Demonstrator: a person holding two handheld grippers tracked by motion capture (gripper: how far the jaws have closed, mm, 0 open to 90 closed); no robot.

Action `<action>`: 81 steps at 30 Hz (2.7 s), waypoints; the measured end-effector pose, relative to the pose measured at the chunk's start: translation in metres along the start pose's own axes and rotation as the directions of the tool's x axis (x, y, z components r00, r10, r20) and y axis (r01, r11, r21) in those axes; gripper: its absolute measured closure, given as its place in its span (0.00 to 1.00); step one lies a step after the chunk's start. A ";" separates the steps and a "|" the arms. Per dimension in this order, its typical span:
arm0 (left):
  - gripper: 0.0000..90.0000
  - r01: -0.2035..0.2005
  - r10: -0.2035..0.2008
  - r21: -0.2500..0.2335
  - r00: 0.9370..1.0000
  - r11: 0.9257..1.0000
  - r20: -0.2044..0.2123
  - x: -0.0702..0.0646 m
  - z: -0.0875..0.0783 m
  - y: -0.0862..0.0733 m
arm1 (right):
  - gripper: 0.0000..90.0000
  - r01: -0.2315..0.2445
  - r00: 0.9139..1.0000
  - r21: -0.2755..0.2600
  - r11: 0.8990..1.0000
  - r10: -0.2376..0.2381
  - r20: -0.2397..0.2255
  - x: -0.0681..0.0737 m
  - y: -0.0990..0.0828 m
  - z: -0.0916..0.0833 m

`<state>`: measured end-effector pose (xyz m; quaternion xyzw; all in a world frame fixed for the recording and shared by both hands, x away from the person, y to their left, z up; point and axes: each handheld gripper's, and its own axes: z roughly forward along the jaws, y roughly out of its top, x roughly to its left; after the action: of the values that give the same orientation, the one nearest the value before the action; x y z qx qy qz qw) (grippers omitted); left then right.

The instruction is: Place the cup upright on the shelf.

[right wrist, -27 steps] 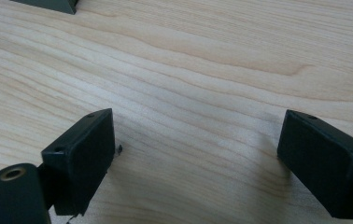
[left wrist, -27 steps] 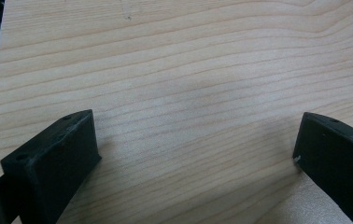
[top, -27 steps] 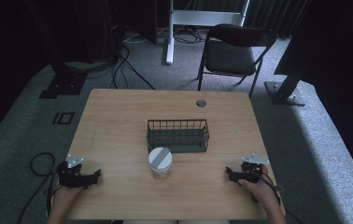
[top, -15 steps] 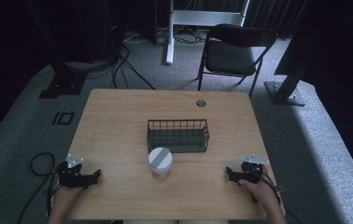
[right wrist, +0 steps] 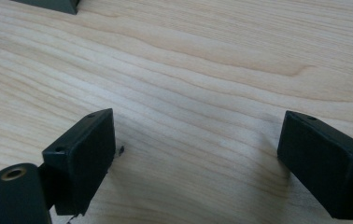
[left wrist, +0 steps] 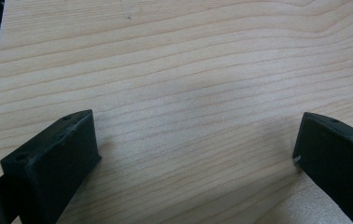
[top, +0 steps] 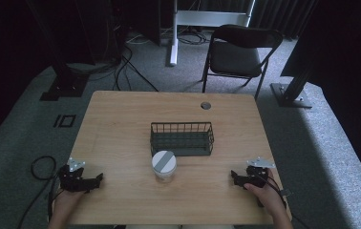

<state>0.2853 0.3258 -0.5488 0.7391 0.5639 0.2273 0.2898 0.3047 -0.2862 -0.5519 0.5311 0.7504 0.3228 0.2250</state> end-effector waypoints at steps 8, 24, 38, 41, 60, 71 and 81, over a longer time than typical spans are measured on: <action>0.00 0.000 0.000 0.000 1.000 1.000 0.000 0.000 0.000 0.000 | 0.12 0.027 1.000 0.004 1.000 -0.027 -0.004 0.004 0.002 0.000; 0.00 0.000 0.000 0.001 1.000 1.000 0.000 0.000 0.000 0.000 | 0.13 0.053 0.998 -0.028 0.998 -0.054 -0.041 0.018 0.011 0.000; 0.00 0.000 0.000 0.001 1.000 1.000 0.000 0.000 0.000 0.000 | 0.13 0.077 0.993 -0.049 0.996 -0.081 -0.083 0.034 0.020 0.001; 0.00 0.000 0.000 0.001 1.000 1.000 0.000 0.000 0.000 0.000 | 0.13 0.090 0.991 -0.056 0.994 -0.095 -0.094 0.039 0.024 0.000; 0.00 0.002 -0.002 0.000 1.000 1.000 0.000 0.000 0.000 0.000 | 0.13 0.149 0.974 -0.070 0.986 -0.158 -0.160 0.070 0.033 0.005; 0.00 0.002 -0.002 0.000 1.000 1.000 0.000 0.000 0.000 0.000 | 0.13 0.178 0.958 -0.089 0.980 -0.193 -0.210 0.089 0.039 0.006; 0.00 0.002 -0.002 0.000 1.000 1.000 0.000 0.000 0.000 0.000 | 0.13 0.215 0.933 -0.103 0.971 -0.235 -0.272 0.113 0.041 0.010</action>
<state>0.2853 0.3257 -0.5487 0.7387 0.5646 0.2271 0.2899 0.3002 -0.1681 -0.5286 0.3820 0.8185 0.3940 0.1701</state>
